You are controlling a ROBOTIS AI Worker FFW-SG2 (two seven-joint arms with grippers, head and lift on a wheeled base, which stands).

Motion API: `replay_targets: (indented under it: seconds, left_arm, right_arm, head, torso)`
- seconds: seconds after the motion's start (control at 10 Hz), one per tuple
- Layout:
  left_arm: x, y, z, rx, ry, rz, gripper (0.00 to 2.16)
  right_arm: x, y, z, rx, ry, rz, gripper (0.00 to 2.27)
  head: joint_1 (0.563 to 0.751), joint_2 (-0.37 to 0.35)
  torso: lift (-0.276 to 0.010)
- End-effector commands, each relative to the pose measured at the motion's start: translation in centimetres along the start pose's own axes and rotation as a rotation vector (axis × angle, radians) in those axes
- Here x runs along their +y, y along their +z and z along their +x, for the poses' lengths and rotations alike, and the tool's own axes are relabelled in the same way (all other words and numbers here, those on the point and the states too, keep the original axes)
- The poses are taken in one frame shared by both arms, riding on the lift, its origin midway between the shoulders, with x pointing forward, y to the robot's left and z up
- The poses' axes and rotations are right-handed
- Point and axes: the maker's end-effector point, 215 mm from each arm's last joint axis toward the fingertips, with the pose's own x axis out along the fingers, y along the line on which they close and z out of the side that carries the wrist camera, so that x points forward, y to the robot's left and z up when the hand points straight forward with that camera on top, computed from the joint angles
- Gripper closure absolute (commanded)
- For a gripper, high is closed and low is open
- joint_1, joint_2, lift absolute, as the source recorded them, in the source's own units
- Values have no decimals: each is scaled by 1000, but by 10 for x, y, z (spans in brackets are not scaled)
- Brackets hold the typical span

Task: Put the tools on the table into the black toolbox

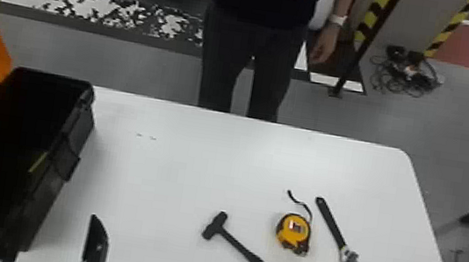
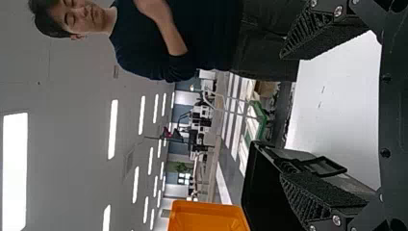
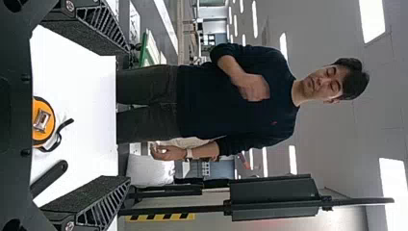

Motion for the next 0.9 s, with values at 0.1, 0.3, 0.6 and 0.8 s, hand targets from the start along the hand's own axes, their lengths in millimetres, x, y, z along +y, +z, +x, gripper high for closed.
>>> replay_targets:
  seconds: [0.1,0.3,0.6,0.8]
  left_arm:
    - [-1,0,-1,0,-1,-2,130]
    - [-2,0,-1,0,-2,-3,134]
    - [-1,0,-1,3,-1,0,134]
    - [-1,-1,1,2,-2,2,134]
  right_arm:
    - [0,0,0,1,-1,0,73]
    - [-1,-1,0,1,-3,1,73]
    - [-1,0,3,-5,-4,0,73]
    - [4,-5,7,12,13,-8,66]
  head:
    - [695,-107]
    - [695,-111]
    - [695,-114]
    - [695,-111]
  torso:
    - [-39]
    - [-39]
    - [-39]
    - [-39]
